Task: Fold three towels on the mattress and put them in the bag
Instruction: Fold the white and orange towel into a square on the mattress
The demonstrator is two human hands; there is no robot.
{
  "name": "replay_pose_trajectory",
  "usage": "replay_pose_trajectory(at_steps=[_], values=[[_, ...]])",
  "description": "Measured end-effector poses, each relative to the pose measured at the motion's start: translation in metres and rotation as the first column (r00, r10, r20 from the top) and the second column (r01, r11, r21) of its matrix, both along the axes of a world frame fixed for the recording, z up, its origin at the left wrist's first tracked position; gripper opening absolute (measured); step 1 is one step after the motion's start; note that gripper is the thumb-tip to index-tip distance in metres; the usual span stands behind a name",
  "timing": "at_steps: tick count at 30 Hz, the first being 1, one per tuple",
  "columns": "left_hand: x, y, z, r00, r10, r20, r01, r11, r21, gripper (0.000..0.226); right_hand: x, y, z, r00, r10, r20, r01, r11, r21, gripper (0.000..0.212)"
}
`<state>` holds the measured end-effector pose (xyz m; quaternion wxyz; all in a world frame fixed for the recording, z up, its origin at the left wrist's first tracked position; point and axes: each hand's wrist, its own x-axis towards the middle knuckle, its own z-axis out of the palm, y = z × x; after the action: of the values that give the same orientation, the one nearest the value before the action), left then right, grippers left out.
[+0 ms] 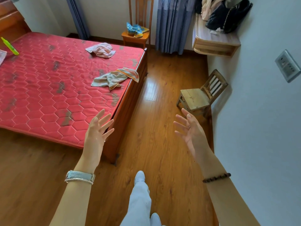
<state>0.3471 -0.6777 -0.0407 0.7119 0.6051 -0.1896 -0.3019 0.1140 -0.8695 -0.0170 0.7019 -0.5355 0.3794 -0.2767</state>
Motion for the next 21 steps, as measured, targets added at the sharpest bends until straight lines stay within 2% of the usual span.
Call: replay_pose_trajectory(at_steps=[4, 6, 9, 11, 18, 21], values=[[0.041, -0.039, -0.003, 1.0, 0.001, 0.003, -0.001, 1.0, -0.023, 0.057, 0.04, -0.039, -0.002, 1.0, -0.005, 0.004, 0.005, 1.0, -0.016, 0.049], [0.064, -0.06, 0.0, 1.0, -0.003, 0.003, 0.004, 0.999, -0.043, 0.056, 0.062, -0.059, 0.001, 1.0, -0.001, 0.0, 0.001, 1.0, -0.023, 0.053], [0.097, -0.089, 0.007, 1.0, 0.002, 0.008, -0.002, 0.998, -0.065, 0.053, 0.094, -0.087, 0.011, 1.0, 0.007, 0.006, -0.006, 0.999, -0.032, 0.078], [0.121, -0.107, 0.013, 1.0, -0.011, 0.009, 0.012, 0.997, -0.071, 0.058, 0.116, -0.104, 0.015, 1.0, -0.001, 0.018, 0.002, 0.999, -0.039, 0.085], [0.187, -0.162, 0.025, 1.0, -0.021, 0.023, 0.023, 0.995, -0.093, 0.075, 0.175, -0.158, 0.023, 0.999, -0.016, 0.03, 0.017, 0.999, -0.048, 0.079], [0.205, -0.183, 0.023, 1.0, -0.012, 0.02, 0.014, 0.997, -0.082, 0.061, 0.193, -0.185, 0.023, 0.999, -0.029, 0.02, 0.03, 0.998, -0.046, 0.07]])
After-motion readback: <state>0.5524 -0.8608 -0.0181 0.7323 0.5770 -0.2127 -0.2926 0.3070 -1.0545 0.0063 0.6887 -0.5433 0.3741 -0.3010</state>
